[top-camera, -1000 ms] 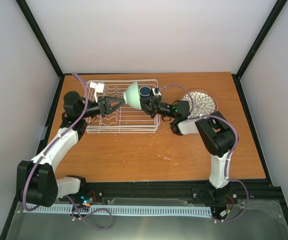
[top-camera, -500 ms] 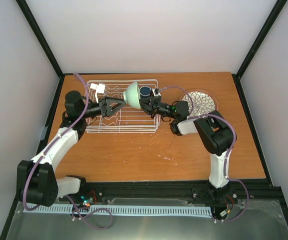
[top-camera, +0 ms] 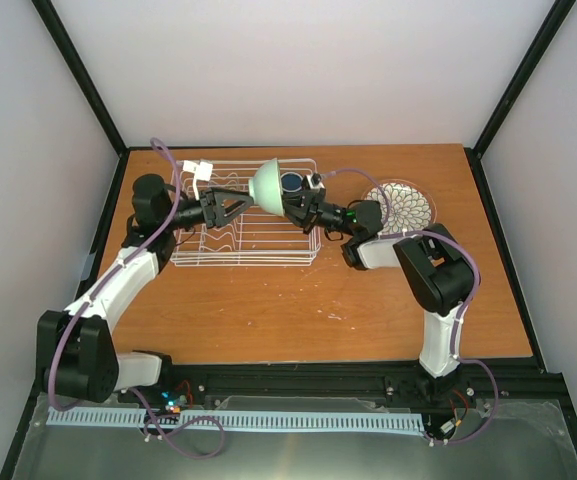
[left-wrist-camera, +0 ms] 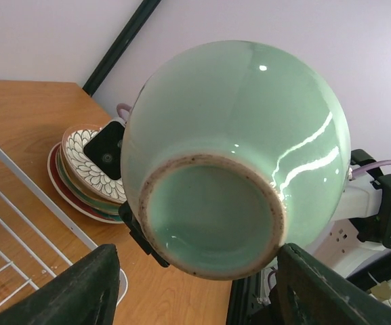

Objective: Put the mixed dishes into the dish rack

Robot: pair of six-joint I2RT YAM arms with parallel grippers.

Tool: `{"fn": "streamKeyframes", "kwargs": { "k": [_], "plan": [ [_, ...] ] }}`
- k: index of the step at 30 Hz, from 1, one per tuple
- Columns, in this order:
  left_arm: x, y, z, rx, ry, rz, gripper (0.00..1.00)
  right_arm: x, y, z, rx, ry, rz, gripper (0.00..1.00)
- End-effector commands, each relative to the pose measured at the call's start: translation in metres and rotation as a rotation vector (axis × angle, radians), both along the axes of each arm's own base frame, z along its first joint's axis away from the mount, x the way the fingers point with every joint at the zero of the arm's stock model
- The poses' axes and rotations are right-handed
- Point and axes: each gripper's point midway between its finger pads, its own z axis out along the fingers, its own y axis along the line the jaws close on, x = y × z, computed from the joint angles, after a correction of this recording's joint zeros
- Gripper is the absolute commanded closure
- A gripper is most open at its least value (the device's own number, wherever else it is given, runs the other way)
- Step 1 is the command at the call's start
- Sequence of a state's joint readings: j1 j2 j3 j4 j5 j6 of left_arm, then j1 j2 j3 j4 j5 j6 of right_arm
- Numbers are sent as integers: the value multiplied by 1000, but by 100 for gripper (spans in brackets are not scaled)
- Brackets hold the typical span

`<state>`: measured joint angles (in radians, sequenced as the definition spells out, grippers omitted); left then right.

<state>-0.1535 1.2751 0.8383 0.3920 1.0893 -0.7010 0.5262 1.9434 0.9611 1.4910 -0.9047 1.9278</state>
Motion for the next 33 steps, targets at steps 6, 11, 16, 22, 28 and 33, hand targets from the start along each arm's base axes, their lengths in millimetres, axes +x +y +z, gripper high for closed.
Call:
{"fn": "streamKeyframes", "kwargs": {
  "k": [6,11,16,22,28,33],
  "plan": [
    [5,-3,30,-31,-84,-25,35,-37,-1,40,107,-191,50,97],
    [3,-4,27,-43,-74,-41,35,-39,5,37,106,-184,64,97],
    [3,-3,24,-34,-74,-24,38,-41,8,36,104,-181,75,97],
    [5,-4,24,-43,-72,-37,48,-45,11,32,98,-171,86,97],
    [6,-5,23,-48,-74,-40,67,-48,15,31,98,-171,100,97],
    [8,-4,19,-37,-60,-26,40,-48,15,34,102,-179,101,97]
  ]
}}
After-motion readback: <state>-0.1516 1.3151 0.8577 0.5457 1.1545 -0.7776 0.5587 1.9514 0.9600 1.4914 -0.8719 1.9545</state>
